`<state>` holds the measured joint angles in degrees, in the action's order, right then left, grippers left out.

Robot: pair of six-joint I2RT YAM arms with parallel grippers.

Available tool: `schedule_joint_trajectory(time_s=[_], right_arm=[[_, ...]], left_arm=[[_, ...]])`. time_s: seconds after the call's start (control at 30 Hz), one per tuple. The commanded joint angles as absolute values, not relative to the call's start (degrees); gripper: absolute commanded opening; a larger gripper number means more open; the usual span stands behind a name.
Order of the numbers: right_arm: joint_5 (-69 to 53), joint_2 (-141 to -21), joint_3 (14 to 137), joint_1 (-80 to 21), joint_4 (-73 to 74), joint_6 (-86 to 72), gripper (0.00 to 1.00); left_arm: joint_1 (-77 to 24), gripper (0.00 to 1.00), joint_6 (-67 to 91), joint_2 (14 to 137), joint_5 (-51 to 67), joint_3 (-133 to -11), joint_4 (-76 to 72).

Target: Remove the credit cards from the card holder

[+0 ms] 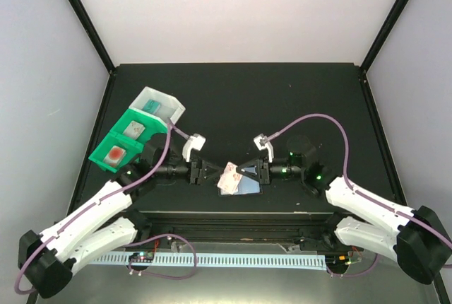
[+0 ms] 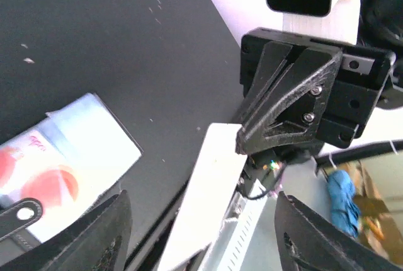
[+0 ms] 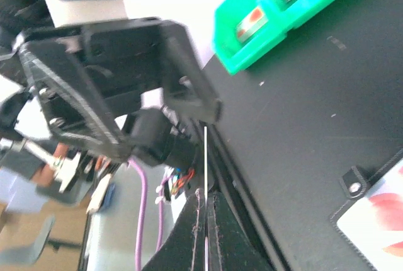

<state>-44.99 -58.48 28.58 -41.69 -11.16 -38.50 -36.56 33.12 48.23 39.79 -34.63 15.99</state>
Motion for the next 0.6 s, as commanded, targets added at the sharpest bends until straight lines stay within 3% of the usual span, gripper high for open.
schedule_joint_trajectory(time_s=[0.0,0.17,0.4,0.57], right_arm=[[-31.6,-55.7,29.9,-41.6,-12.2,-44.3,0.01],[-21.4,-53.3,32.4,-41.4,-11.3,-46.9,0.01],[-16.8,-53.9,34.9,-41.5,-14.3,-48.4,0.01],[-18.8,-55.7,34.4,-41.5,-19.6,-51.8,0.01]], left_arm=[[-36.3,0.67,37.2,43.4,27.5,-38.0,20.3],[-36.3,0.86,43.2,38.9,21.7,-36.5,16.1],[-36.4,0.97,50.6,37.7,19.1,-33.9,6.4],[-36.4,0.97,53.2,39.4,21.2,-33.0,2.1]])
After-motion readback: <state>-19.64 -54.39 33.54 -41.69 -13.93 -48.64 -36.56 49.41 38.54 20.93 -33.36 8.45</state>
